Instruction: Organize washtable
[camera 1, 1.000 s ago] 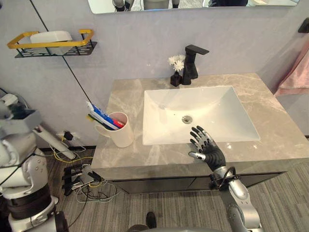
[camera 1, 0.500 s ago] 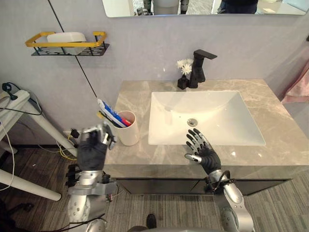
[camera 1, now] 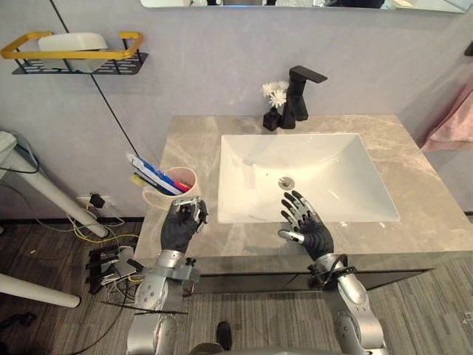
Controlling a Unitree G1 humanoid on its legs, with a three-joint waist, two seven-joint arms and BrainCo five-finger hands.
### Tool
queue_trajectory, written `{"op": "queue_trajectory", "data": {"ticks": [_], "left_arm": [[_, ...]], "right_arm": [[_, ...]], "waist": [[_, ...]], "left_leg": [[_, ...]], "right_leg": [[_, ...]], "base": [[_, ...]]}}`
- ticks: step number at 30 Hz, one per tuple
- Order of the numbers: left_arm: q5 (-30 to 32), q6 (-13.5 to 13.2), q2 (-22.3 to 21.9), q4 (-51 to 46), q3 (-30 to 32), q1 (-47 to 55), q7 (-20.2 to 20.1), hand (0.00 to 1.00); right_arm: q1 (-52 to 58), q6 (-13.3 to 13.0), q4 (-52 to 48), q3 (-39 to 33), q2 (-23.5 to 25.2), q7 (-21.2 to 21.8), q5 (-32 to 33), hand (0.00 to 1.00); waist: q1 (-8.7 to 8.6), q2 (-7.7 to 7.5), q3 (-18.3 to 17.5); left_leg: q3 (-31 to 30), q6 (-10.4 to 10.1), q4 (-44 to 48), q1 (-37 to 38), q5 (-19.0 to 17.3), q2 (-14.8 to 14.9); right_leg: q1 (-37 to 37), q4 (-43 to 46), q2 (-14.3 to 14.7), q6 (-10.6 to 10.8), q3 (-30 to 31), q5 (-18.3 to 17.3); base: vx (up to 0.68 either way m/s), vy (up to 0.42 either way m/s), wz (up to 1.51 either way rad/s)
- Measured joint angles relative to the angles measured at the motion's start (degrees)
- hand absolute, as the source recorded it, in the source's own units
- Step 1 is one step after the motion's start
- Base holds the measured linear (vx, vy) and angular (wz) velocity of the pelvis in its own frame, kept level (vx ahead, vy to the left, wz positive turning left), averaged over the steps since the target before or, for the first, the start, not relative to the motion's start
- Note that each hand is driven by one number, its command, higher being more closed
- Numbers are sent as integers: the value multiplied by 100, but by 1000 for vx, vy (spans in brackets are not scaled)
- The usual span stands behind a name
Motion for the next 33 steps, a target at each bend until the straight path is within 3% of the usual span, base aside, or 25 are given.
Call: {"op": "queue_trajectory", "data": {"ticks": [33], "left_arm": [[162, 21, -107, 422, 286, 196, 23, 100]], "right_arm": [[-21, -3, -98, -6, 14, 3, 1, 0]], "waist": [[4, -135, 162]], "left_leg": [[19, -10, -31, -30, -46, -18]], "right_leg": [[-70, 29, -7, 0, 47, -2]], "base": [[0, 1, -1]]}}
